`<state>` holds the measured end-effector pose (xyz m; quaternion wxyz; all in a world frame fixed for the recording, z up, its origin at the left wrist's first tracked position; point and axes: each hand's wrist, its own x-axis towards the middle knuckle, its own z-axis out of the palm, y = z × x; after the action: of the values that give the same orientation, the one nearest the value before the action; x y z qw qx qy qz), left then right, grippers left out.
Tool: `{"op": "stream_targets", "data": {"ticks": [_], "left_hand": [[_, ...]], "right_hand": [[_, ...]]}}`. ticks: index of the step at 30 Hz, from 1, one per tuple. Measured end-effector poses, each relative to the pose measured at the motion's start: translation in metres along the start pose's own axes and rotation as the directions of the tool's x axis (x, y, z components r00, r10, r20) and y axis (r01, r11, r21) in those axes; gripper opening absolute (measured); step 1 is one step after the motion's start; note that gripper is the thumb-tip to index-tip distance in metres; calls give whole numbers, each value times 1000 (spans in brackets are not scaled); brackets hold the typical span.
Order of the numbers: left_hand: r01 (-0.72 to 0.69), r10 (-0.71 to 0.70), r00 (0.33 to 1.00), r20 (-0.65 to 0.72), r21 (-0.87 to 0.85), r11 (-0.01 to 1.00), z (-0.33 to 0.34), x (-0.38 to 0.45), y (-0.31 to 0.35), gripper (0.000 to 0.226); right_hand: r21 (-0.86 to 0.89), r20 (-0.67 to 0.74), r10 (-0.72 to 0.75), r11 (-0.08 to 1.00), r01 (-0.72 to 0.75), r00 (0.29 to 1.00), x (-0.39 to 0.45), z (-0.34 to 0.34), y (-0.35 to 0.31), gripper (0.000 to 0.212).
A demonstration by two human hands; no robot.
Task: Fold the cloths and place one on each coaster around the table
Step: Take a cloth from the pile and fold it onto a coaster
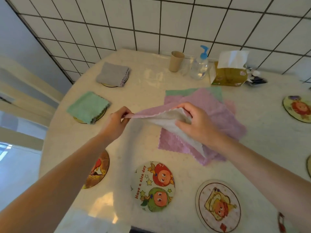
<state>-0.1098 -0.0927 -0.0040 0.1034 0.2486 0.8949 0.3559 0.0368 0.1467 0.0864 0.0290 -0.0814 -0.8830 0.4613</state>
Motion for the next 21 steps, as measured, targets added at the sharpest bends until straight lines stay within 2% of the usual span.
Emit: {"op": "stream_targets", "data": {"ticks": [4, 7, 8, 10, 13, 15, 18, 21], "left_hand": [[39, -41, 998, -40, -32, 999, -43, -26, -1, 32], [92, -96, 994, -51, -81, 992, -80, -46, -1, 19], [109, -115, 992, -55, -92, 990, -92, -51, -4, 14], [154, -159, 985, -71, -74, 985, -113, -60, -13, 27], [227, -224, 966, -130, 6, 974, -136, -67, -24, 47], [243, -230, 951, -207, 40, 969, -150, -66, -25, 38], [215, -185, 921, -344, 51, 975, -172, -67, -16, 28], [71, -104, 903, -416, -94, 993, -189, -78, 0, 16]], "right_hand": [[121, 40, -15, 993, 10, 999, 8, -5, -17, 25], [240, 120, 11, 970, -40, 993, 16, -5, -30, 23], [199, 131, 1, 980, -28, 991, 21, -4, -32, 20], [15, 115, -41, 999, 40, 992, 35, 1, -36, 16], [-186, 63, -118, 974, 127, 991, 56, 16, -46, 17], [-227, 6, -167, 960, 164, 986, 65, 27, -57, 16], [-162, -163, -197, 972, 171, 967, 70, 39, -80, 18], [-1, -325, -192, 979, 202, 926, 57, 42, -98, 18]]}}
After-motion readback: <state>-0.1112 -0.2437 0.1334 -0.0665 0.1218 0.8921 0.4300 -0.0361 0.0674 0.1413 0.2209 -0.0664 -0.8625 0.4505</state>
